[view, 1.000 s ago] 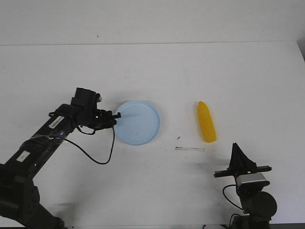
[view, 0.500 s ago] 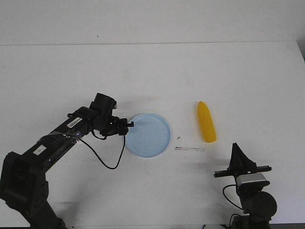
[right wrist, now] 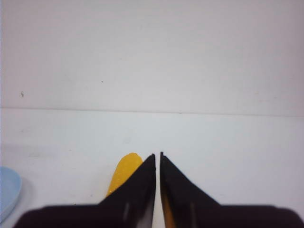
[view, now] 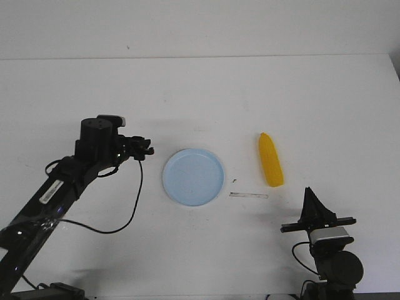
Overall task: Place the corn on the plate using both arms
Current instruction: 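Withdraw the left gripper from the plate back to rest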
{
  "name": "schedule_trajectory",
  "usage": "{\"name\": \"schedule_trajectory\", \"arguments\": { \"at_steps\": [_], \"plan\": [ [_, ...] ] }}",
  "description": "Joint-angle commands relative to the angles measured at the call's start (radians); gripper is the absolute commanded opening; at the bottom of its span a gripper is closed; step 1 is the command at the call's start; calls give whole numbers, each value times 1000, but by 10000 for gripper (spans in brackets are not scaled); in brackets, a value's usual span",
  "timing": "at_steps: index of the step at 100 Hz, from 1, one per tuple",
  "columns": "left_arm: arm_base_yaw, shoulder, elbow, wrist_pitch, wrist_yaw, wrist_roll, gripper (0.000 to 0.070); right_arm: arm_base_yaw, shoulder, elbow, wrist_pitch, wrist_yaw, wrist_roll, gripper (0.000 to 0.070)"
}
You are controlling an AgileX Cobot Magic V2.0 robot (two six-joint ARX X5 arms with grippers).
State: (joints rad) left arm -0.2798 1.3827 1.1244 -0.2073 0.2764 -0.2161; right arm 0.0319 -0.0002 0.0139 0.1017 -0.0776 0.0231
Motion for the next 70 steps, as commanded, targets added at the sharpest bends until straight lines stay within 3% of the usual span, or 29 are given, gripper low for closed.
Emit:
{"name": "schedule_trajectory", "arguments": {
  "at_steps": [1,12,32,51,70],
  "plan": [
    [17,-56,-80,132,0,121,25,1,2,-1,10,0,2,15],
    [72,-182,-244,306,-34,208,1,1,2,-1,10,0,2,15],
    [196,-429,-489,469,-230,216,1,1,2,-1,10,0,2,15],
    [288,-689,-666,493,-235,216,1,1,2,-1,10,0,2,15],
    [301,-963,-796,452,-235,216,1,1,2,-1,10,0,2,15]
  ]
}}
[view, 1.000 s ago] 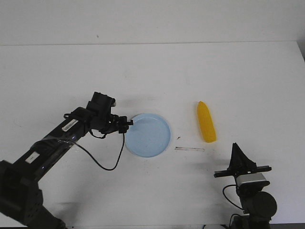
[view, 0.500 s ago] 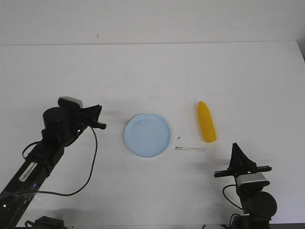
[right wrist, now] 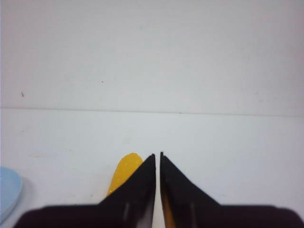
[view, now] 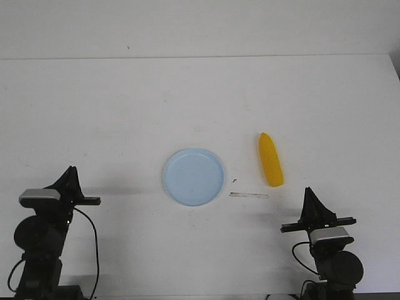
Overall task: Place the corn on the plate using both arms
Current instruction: 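Withdraw the left gripper from the plate back to rest, then reach the right gripper over the yellow corn and grasp it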
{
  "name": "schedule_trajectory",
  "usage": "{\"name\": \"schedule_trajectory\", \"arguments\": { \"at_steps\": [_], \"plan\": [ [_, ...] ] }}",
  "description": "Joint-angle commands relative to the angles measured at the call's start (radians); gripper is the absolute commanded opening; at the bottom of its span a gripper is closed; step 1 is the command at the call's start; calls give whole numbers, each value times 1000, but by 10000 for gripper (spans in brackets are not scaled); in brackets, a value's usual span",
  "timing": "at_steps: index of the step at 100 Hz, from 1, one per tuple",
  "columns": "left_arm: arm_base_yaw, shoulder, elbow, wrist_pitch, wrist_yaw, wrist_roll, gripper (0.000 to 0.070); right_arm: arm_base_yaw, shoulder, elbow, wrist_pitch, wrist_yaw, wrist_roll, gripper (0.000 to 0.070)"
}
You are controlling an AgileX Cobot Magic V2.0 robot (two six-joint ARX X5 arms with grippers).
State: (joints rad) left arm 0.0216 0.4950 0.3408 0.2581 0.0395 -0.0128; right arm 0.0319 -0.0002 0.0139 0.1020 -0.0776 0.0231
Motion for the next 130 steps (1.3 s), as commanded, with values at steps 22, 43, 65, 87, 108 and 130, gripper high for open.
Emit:
{"name": "schedule_trajectory", "arguments": {
  "at_steps": [22,43,65,87,108,130],
  "plan": [
    [0,-309,-16,-131,1,13,1,1,2,-1,10,0,2,15],
    [0,-426,-13,-138,0,22,2,1,2,-1,10,0,2,15],
    [0,-458,-13,-141,3,8,2,1,2,-1,10,0,2,15],
    [0,-458,-12,-171,3,8,3,1,2,-1,10,0,2,15],
    [0,-458,-12,-189,3,8,2,1,2,-1,11,3,-7,15],
    [0,-458,-12,-189,3,8,2,1,2,-1,142,41,43,13]
  ]
}}
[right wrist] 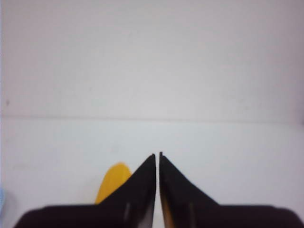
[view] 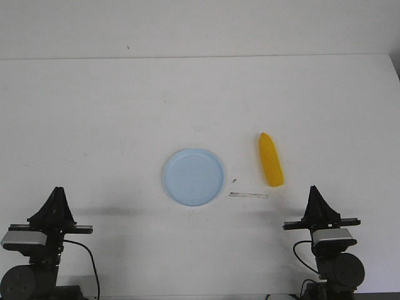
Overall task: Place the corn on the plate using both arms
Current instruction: 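Reach the right gripper over the yellow corn and grasp it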
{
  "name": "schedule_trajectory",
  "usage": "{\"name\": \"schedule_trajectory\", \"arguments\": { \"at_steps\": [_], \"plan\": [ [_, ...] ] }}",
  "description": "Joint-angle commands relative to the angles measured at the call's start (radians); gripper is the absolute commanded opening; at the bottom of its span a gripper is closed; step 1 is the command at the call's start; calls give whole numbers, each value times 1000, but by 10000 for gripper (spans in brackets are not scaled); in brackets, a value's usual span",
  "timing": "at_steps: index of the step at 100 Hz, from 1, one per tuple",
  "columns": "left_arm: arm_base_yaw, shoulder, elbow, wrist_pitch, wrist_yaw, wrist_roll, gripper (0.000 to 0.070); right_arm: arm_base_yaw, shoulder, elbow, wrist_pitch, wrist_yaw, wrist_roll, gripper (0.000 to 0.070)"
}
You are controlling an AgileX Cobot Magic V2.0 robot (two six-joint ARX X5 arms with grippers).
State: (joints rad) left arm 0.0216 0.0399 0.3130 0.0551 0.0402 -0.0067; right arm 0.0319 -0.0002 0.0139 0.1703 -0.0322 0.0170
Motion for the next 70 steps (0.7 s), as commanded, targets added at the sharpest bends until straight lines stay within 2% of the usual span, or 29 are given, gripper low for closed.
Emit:
{"name": "schedule_trajectory", "arguments": {
  "at_steps": [1,9,24,38,59,70],
  "plan": [
    [0,-3,16,14,2,2,2,2,2,-1,85,-4,56,12],
    [0,-3,16,14,2,2,3,2,10,13,117,-3,117,7],
    [0,-3,16,14,2,2,2,10,80,84,9,-10,122,4],
    [0,-3,16,14,2,2,2,37,236,155,8,-9,87,4],
    [0,-3,16,14,2,2,3,97,582,314,7,14,8,4],
    [0,-3,16,14,2,2,3,121,766,415,3,41,5,4]
  ]
}}
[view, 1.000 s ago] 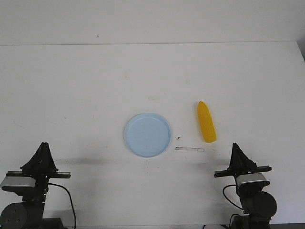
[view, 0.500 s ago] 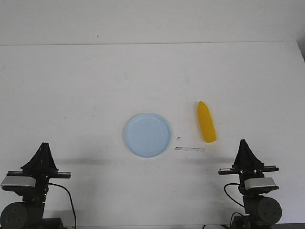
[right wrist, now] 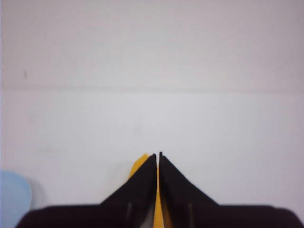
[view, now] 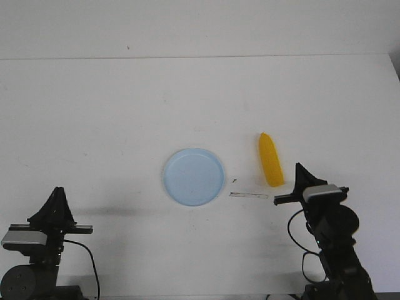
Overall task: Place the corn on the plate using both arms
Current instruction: 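Reach the right gripper over the yellow corn and grasp it, then carry the corn with the right gripper and lower it onto the plate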
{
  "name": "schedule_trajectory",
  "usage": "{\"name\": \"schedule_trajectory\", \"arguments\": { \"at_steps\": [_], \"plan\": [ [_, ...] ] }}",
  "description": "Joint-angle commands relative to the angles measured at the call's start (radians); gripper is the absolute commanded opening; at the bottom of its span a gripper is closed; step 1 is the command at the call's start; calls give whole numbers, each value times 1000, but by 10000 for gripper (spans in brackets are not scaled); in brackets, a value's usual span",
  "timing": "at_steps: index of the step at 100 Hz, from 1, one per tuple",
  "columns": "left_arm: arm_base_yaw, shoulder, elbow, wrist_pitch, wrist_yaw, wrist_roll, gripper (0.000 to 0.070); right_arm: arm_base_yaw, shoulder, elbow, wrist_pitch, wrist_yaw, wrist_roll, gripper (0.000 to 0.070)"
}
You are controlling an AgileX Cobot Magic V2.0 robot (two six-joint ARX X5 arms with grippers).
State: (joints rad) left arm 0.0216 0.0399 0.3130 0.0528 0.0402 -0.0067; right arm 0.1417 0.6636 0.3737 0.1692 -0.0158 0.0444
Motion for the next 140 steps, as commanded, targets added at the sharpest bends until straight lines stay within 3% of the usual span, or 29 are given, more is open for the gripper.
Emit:
{"name": "schedule_trajectory", "arguments": {
  "at_steps": [1,11,19,37,55,64,73,94,97,101,109,116,119,140],
  "plan": [
    [0,-3,16,16,2,2,3,13,119,66,1,32,-22,4],
    [0,-3,16,16,2,2,2,26,275,192,-60,97,-20,4],
    [0,-3,16,16,2,2,2,39,386,299,-133,98,-19,4],
    [0,-3,16,16,2,2,3,42,609,573,-425,145,-2,4],
    [0,-3,16,16,2,2,2,42,786,832,-750,143,146,4],
    [0,-3,16,16,2,2,3,42,851,922,-867,140,172,4],
    [0,-3,16,16,2,2,3,42,895,970,-932,116,172,6],
    [0,-3,16,16,2,2,2,47,929,974,-950,5,195,25],
    [0,-3,16,16,2,2,2,50,930,974,-957,5,195,54],
    [0,-3,16,16,2,2,2,55,937,974,-957,6,195,141],
    [0,-3,16,16,2,2,3,60,948,974,-965,8,194,434],
    [0,-3,16,16,2,2,2,63,961,974,-967,8,193,608],
    [0,-3,16,16,2,2,3,63,967,974,-967,10,192,636],
    [0,-3,16,16,2,2,2,68,1016,972,-972,20,188,635]
  ]
}}
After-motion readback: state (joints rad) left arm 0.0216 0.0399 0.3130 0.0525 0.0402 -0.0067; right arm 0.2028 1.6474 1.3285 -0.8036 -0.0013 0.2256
